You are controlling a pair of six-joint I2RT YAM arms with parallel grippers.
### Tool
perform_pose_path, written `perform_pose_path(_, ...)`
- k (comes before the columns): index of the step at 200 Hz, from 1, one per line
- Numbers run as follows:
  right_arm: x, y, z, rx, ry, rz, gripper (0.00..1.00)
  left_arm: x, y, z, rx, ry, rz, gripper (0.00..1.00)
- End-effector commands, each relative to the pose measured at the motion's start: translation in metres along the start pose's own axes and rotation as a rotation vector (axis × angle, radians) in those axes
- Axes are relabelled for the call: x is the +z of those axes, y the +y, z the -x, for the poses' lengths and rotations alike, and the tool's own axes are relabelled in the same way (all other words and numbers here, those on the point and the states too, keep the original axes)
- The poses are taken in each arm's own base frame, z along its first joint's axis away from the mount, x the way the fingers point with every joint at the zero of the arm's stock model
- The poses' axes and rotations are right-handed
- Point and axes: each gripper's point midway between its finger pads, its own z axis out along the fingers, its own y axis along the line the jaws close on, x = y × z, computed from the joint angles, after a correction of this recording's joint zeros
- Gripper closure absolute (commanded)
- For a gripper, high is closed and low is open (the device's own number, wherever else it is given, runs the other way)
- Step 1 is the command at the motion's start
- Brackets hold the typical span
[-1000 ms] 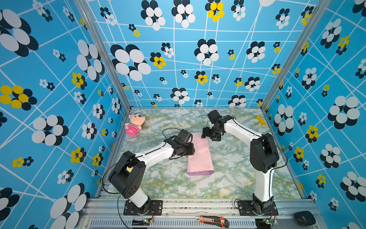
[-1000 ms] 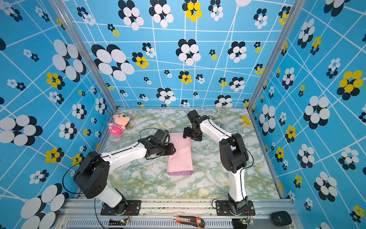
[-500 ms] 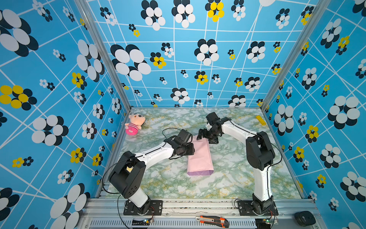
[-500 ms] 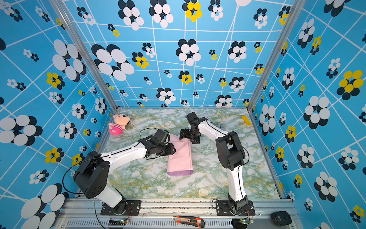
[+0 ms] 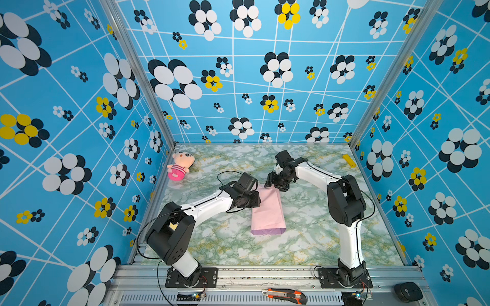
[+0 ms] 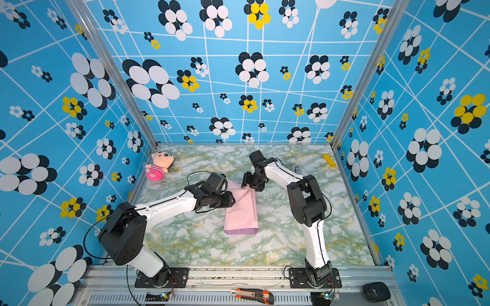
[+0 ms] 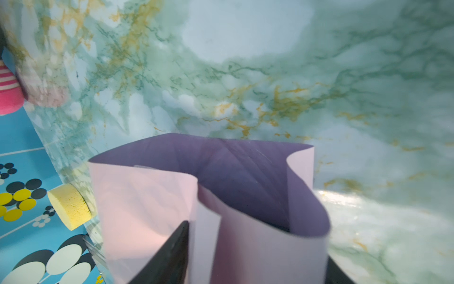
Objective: Wrap a gift box in wrapping paper
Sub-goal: Smooth out the wrapping paper at the center of the table.
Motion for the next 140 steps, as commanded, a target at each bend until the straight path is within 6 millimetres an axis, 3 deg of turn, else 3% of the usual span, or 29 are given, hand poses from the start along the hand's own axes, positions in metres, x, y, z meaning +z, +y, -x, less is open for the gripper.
perform_pose_path(1, -0.037, 0.020, 0.013, -0.036, -0.095, 0.032, 0.43, 0.009, 0.020, -0.019, 0.024, 0.063, 0.089, 0.53)
perform_pose_path(47, -0.088, 0.023, 0.027, -0.065, -0.233, 0.007, 0.45, 0.007, 0.020, -0.019, 0.026, 0.059, 0.092, 0.53)
perform_pose_path(77, -0.101, 0.011, 0.012, -0.082, -0.210, -0.040, 0.23, 0.008, 0.020, -0.018, 0.026, 0.061, 0.092, 0.53)
perform_pose_path(112, -0.077, -0.019, -0.037, -0.077, -0.078, -0.085, 0.15, 0.008, 0.018, -0.017, 0.027, 0.059, 0.088, 0.53)
perform_pose_path(140, -0.054, -0.013, -0.065, -0.100, 0.005, -0.039, 0.13, 0.007, 0.018, -0.017, 0.029, 0.056, 0.090, 0.53)
